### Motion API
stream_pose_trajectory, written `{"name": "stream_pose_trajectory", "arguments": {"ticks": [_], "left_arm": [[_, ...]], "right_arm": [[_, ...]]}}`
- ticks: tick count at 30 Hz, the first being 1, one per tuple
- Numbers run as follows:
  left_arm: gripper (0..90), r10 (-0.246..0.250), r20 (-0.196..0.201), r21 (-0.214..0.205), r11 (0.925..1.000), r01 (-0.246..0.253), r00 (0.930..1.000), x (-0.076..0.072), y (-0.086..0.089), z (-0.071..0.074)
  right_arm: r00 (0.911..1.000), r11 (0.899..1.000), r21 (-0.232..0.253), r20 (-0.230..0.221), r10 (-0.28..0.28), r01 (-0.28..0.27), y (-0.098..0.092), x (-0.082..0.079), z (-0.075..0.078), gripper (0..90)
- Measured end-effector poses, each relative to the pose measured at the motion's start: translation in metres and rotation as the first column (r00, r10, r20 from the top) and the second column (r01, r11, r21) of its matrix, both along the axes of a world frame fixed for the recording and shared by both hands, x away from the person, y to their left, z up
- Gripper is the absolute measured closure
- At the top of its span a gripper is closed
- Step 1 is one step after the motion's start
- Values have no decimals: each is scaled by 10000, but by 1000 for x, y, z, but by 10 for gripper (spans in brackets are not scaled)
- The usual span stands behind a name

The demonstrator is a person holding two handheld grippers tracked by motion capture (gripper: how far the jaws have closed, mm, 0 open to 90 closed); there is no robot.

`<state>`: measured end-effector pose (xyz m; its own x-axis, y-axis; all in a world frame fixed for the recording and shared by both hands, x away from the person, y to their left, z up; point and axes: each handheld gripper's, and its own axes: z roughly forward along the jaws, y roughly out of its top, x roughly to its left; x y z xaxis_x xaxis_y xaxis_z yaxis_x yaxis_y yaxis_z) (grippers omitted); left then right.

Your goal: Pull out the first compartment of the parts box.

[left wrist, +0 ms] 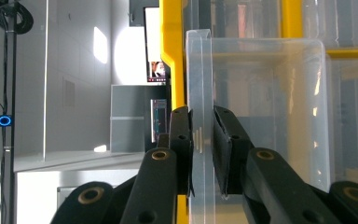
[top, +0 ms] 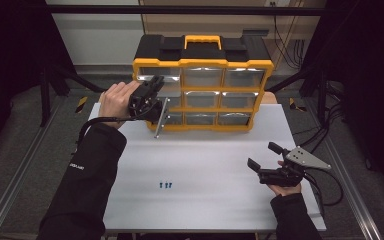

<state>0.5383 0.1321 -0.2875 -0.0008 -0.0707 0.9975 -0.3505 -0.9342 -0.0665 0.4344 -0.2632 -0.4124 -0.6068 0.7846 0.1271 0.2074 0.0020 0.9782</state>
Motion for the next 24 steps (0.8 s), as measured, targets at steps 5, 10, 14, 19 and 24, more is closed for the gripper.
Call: {"name": "stream_pose_trajectory", "arguments": {"ticks": [5, 10, 14, 19, 24], "left_arm": [[785, -80, -72, -73, 9999, 80, 9999, -7, 2, -1], [786, -128, 144, 76, 9999, 127, 9998, -15, 3, 0], [785, -182, 70, 155, 9997, 181, 9998, -19, 5, -2], [786, -207, 76, 235, 9995, 205, 9998, -24, 5, -2], [786, -244, 180, 194, 9995, 240, 9995, -31, 5, -3]], "right_arm": [[10000, 10000, -67, 29, 17, -16, 1, 1, -1, 5], [10000, 10000, -43, -29, 8, -8, 2, 0, -1, 5], [10000, 10000, -27, 32, 23, -23, 2, 1, -1, 5], [10000, 10000, -84, 39, 27, -27, 2, 1, -1, 5], [10000, 10000, -76, 55, 10, -10, 1, 1, -1, 5]]}}
